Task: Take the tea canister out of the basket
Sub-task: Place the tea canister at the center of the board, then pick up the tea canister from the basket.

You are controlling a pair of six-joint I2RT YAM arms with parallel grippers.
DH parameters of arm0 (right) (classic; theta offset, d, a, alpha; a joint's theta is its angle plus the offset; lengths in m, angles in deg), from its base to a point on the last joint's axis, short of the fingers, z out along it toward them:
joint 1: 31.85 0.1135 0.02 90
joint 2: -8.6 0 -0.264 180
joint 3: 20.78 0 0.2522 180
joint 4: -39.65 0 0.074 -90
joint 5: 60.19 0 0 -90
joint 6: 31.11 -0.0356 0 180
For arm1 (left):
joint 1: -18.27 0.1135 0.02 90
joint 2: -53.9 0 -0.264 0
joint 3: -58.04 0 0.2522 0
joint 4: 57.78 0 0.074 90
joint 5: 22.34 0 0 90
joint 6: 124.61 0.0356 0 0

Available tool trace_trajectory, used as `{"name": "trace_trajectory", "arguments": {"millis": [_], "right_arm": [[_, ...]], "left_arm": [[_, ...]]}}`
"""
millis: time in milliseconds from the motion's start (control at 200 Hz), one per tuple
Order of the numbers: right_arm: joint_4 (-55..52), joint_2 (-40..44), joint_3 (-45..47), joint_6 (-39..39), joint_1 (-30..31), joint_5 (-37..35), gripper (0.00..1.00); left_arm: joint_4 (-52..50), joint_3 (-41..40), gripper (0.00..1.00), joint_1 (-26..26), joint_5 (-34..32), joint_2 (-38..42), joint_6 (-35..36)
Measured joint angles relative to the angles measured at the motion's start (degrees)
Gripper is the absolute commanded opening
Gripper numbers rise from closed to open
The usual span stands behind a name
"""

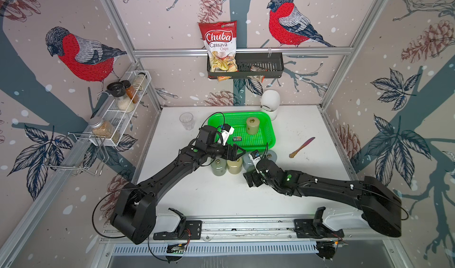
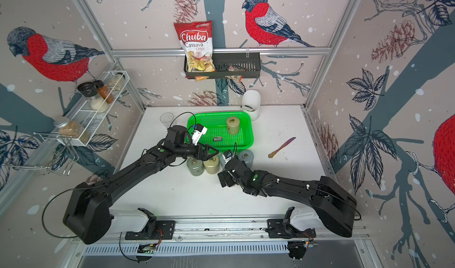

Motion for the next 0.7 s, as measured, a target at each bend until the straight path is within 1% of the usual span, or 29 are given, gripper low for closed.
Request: {"name": "trace_trajectory", "arguments": {"millis": [310,435,570,700], "right_arm": [[-2.4,6.8,-0.3,1.8,-0.2,-0.1,1.0],[-2.6,9.4,-1.8,3.3,-1.5,-0.1,1.0],[-2.7,10.6,-4.7,4.8,-6.4,0.2,1.0],[-5.4,7.8,-13.1,5.4,-14.4,1.9,1.0]], "left_arm": [[0.9,-0.3,0.93,0.6,-3.6,3.8,-0.3],[1.2,-0.5,0.92,1.2,-4.5,4.3,-0.7],[2.4,-0.5,0.92,2.0,-5.1,4.8,-2.1],[3.3,0.0,0.92,3.1,-5.6,5.1,-3.5]]}}
